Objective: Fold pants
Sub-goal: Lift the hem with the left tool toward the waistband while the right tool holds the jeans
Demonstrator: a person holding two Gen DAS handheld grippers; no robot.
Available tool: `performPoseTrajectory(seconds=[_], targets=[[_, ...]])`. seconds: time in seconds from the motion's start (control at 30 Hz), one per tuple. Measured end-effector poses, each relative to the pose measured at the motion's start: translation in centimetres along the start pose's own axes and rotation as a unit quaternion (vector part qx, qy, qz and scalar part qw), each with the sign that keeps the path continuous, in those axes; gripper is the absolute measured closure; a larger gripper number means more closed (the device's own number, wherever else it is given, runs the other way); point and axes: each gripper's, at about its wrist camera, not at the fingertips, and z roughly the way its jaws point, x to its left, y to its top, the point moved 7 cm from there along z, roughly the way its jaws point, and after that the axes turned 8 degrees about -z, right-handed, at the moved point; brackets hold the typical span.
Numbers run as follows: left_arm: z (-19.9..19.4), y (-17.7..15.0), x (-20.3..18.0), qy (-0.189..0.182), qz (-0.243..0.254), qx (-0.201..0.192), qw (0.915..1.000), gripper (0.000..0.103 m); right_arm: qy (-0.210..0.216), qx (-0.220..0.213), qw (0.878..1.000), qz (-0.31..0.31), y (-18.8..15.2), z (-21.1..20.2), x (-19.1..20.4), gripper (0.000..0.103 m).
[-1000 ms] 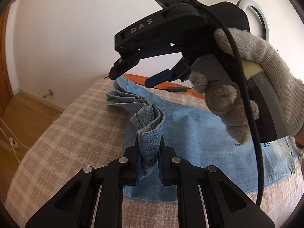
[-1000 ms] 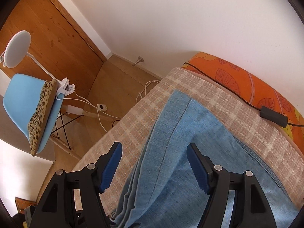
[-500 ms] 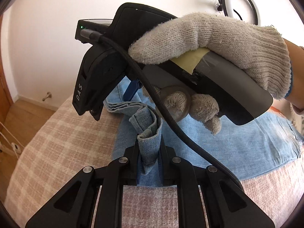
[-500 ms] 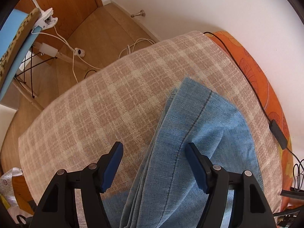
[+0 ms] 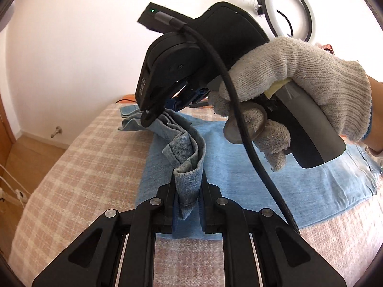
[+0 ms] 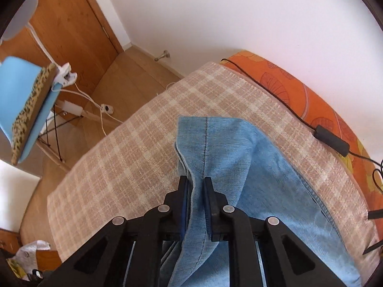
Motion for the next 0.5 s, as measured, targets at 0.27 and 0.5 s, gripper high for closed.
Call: performPoseTrajectory(seconds=[0.27,0.5], targets=[[-1.4,0.7,-9.3,-0.053,0.062,-0.002,0.9966,0.092,0.07,-0.116,0.98,0.144,-6.4,-10.2,-8.8,0.094],[0.3,-3.2,-19.0,-0.104,0.142,0.051,0.9831,0.092,0.069,-0.143,0.95,0.268,-18.4,-13.0,-17.4,0.094]])
